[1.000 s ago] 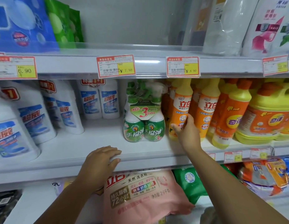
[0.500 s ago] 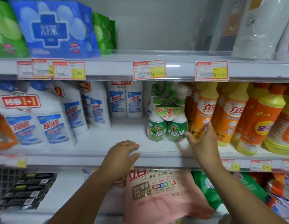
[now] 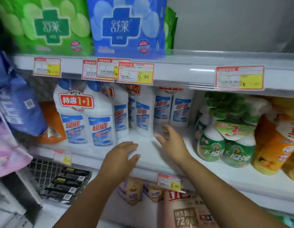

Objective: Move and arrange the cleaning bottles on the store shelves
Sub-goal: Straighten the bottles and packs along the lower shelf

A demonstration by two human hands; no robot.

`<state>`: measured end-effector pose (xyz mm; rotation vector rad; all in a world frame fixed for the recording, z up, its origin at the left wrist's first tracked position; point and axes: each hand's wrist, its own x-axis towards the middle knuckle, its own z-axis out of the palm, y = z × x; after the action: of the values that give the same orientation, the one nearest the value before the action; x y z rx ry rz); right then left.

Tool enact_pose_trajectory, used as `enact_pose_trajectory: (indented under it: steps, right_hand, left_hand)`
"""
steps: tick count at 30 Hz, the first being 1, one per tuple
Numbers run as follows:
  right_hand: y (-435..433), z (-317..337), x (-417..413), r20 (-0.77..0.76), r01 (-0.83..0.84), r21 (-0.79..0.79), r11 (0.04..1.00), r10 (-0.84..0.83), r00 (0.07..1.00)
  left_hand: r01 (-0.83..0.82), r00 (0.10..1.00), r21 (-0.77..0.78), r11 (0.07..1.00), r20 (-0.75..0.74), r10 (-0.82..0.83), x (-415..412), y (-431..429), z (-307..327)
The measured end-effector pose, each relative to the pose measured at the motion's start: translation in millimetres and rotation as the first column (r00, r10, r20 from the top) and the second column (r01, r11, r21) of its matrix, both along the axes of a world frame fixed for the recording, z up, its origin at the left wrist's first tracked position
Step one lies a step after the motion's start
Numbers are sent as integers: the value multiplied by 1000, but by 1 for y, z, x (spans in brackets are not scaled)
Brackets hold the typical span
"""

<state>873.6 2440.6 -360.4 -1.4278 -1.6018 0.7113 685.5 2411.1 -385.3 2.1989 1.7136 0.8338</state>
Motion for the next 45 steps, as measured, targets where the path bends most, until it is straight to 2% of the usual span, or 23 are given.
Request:
enact_pose_trajectory:
  steps: [3, 8, 12, 19, 22, 24, 26, 28, 31, 34, 39, 45]
  right_hand:
    - [38, 8, -26, -152, -43, -45, 998, 36, 988]
    - [74, -4, -43, -211, 24, -31, 999, -30, 977]
    - [63, -4, -29, -142, 52, -6, 999, -53, 988]
    - [28, 3, 35, -29, 105, -106, 989, -109, 994]
    - [11, -1, 44, -54, 211, -26, 977, -212, 976]
    - [-6, -10, 39, -102, 275, 82, 958, -267, 958]
    - [-18, -20, 31, -55, 289, 189, 938, -284, 957]
    - [-19, -26, 25, 25, 226, 229, 947, -238, 971]
    - [-14, -30, 21, 87, 147, 184, 972, -165, 982]
    - [-7, -31, 27, 85, 128, 156, 979, -142, 986]
    - [14, -32, 37, 38, 123, 134, 983, -129, 991]
    - [33, -38, 46, 81, 97, 44, 994, -101, 992]
  left_hand:
    - [2, 1000, 18, 1000, 0, -2, -13, 8, -7]
    - [-2, 999, 42, 999, 53, 0, -18, 21, -12]
    - [5, 996, 45, 999, 88, -9, -16, 28, -14]
    - [-18, 985, 16, 1000, 174, 15, 10, 31, 0]
    - [-39, 973, -41, 998, 225, 47, 28, 39, 14]
    - [-31, 946, -100, 995, 318, 61, 37, 46, 20]
    - [-4, 904, -146, 989, 423, 66, 41, 54, 21]
    - [27, 889, -171, 985, 454, 54, 44, 62, 19]
    - [112, 869, -198, 974, 494, 1, 53, 69, 15]
    - [195, 845, -191, 962, 531, -66, 64, 72, 9]
    - [240, 825, -199, 950, 557, -92, 67, 81, 0]
    - [271, 821, -189, 944, 557, -125, 73, 94, -6]
